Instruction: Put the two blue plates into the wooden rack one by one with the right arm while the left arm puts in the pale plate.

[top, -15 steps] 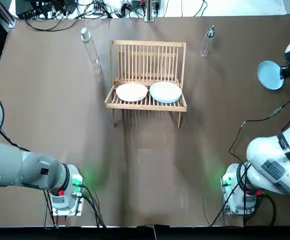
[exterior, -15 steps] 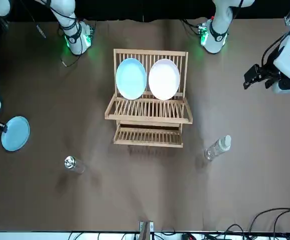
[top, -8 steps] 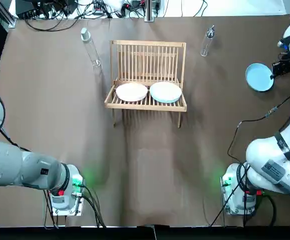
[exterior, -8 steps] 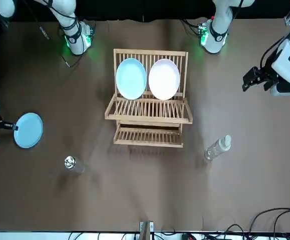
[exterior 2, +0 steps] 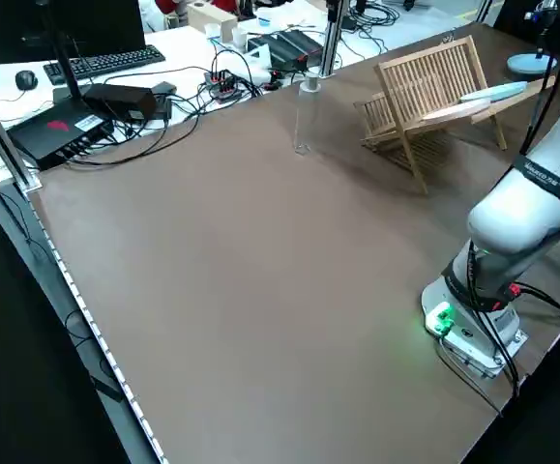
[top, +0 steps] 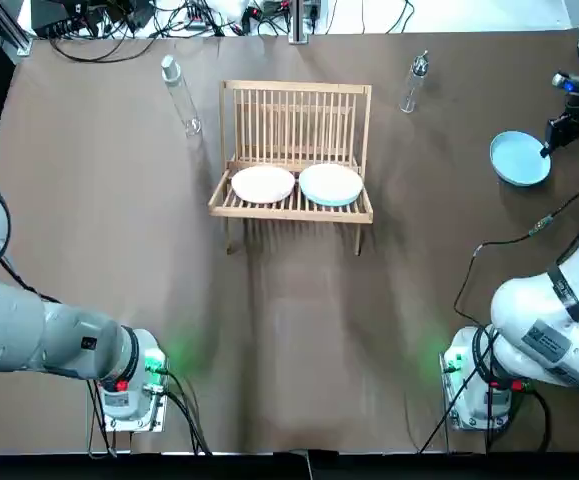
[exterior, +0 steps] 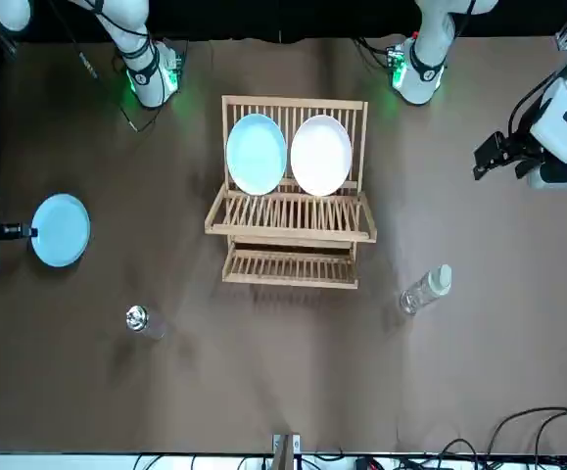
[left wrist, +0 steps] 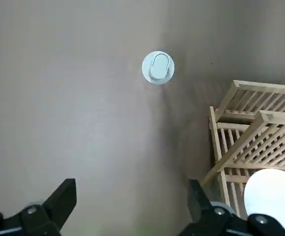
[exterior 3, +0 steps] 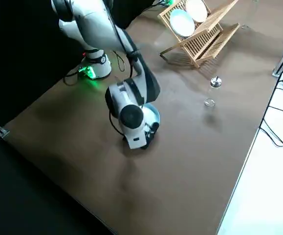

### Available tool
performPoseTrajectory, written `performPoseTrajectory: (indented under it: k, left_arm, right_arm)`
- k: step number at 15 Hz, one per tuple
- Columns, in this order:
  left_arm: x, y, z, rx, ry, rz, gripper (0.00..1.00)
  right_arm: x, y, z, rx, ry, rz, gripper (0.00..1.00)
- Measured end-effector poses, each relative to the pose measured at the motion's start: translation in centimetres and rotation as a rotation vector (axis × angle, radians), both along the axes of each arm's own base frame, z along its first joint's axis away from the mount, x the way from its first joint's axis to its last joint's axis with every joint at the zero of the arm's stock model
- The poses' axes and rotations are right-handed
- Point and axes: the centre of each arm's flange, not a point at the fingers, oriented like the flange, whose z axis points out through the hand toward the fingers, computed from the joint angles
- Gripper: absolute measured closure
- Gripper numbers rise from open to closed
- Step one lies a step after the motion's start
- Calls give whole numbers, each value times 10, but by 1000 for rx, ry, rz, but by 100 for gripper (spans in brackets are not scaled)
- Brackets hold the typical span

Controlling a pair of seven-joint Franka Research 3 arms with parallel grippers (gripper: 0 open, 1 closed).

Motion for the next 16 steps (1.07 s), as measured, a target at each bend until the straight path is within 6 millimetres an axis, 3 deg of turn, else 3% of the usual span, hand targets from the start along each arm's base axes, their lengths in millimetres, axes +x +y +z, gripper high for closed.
performPoseTrajectory:
  k: [2, 3, 4, 7, 9, 12, 16]
  left_arm:
    - [0, -1, 0, 0, 0, -1, 0]
    - [0, -1, 0, 0, 0, -2, 0]
    - [0, -1, 0, 0, 0, -2, 0]
    - [0, -1, 0, 0, 0, -2, 0]
    - [0, -1, 0, 0, -1, -2, 0]
    - [0, -1, 0, 0, -1, -2, 0]
    - [0, -1, 0, 0, -1, -2, 0]
  right_arm:
    - [-1, 26, 23, 65, 85, 41, 96]
    - [-6, 62, 57, 135, 190, 90, 96]
    - [-9, 79, 75, 161, 236, 110, 96]
    - [-26, 123, 125, 170, 346, 105, 97]
    - [-40, 166, 152, 125, 434, 75, 97]
    - [-57, 247, 180, 9, 548, 34, 97]
    - [-75, 354, 189, -49, 647, -84, 97]
